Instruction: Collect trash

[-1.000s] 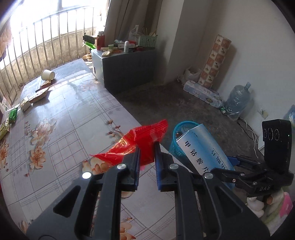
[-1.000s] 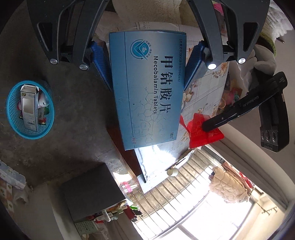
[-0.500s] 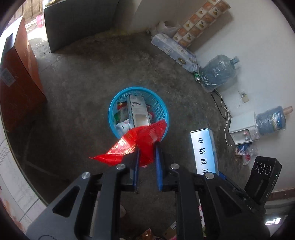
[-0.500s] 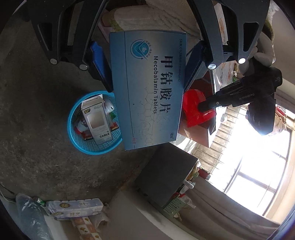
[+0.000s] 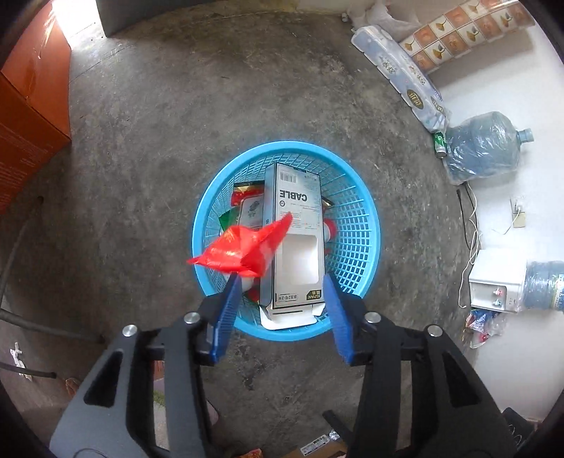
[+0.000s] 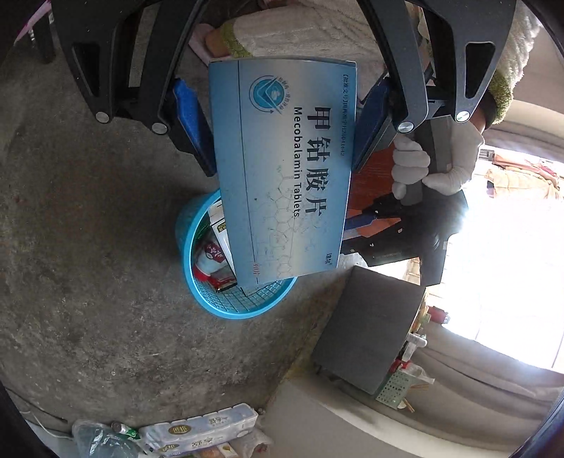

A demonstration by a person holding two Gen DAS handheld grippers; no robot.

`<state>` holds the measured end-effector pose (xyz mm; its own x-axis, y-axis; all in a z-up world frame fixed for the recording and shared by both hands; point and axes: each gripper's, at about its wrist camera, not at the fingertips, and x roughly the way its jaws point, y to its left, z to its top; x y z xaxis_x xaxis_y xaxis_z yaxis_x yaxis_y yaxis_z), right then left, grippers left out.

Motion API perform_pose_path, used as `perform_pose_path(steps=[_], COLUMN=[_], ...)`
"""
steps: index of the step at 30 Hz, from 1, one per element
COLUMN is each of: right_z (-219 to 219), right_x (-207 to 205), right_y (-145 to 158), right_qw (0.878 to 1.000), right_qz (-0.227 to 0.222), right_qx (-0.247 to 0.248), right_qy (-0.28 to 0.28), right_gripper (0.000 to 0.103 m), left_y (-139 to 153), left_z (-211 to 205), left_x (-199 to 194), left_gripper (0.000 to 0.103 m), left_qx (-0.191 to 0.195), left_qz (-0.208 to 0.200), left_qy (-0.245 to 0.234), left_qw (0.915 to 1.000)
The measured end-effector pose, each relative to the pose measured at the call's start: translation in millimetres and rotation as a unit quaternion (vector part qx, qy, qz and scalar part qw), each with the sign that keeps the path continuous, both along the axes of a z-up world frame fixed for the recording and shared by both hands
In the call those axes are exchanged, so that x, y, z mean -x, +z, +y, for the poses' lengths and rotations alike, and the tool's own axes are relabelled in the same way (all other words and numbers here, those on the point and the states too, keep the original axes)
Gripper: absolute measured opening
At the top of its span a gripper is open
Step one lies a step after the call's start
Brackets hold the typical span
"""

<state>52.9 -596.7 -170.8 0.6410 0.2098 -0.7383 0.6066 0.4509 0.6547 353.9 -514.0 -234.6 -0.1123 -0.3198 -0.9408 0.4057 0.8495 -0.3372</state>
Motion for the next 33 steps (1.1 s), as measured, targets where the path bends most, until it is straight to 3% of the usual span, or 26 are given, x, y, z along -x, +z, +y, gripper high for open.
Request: perform_pose_path(steps=[4,7,11,14,16,18,20,22,25,28,30,33], right_z=[-2.5,-5.0,-10.9,-20.3,-26.3,-30.8,-34.3,-34.2,-25.1,-7.6,10.0,49.5], right_x=[-3.5,-16.2,-53.5,-91.0,-115.0,-133.3,-140.8,-133.4,-114.7,-90.7,-71.8,-41.5], right_y=[-6.7,-10.0,-10.0,-14.9,-24.9,-39.5,-54.5,-57.2,-42.1,-8.2,26.1,88.1], right_qw=[1.0,1.0,0.999,0.998,0.997,0.992,0.989,0.989,0.989,0.985,0.98,0.962], right_qz=[0.004,0.001,-0.005,-0.006,0.015,0.048,0.085,0.092,0.08,0.057,0.029,-0.015], right_qx=[-0.003,-0.003,0.015,0.038,0.07,0.106,0.118,0.117,0.124,0.161,0.196,0.269], right_qy=[0.0,0.008,0.033,0.043,0.041,0.04,0.036,0.022,0.018,0.021,0.031,0.046], right_gripper=[0.072,0.072,0.073,0.074,0.081,0.082,0.082,0.082,0.082,0.082,0.082,0.082], left_y=[2.4,20.7,69.0,115.4,144.0,166.2,184.8,200.3,220.5,240.7,255.0,273.1], left_z=[-0.4,5.7,23.7,46.6,65.6,87.9,114.2,139.8,176.9,214.1,240.8,279.7], left_x=[-3.7,-4.7,-0.5,9.5,19.6,30.8,42.0,52.9,71.0,92.0,108.7,135.7], left_gripper=[0.052,0.052,0.053,0.061,0.062,0.065,0.067,0.068,0.069,0.07,0.072,0.079], left_qx=[0.012,0.028,0.064,0.096,0.112,0.127,0.141,0.147,0.154,0.161,0.169,0.18], left_qz=[0.001,-0.007,-0.031,-0.063,-0.09,-0.106,-0.12,-0.136,-0.165,-0.209,-0.24,-0.284], left_qy=[0.006,0.006,-0.008,-0.027,-0.041,-0.047,-0.047,-0.047,-0.05,-0.04,-0.029,-0.001], left_qw=[0.9999,0.9996,0.9974,0.993,0.9888,0.9851,0.9816,0.9787,0.9729,0.9637,0.9555,0.9418])
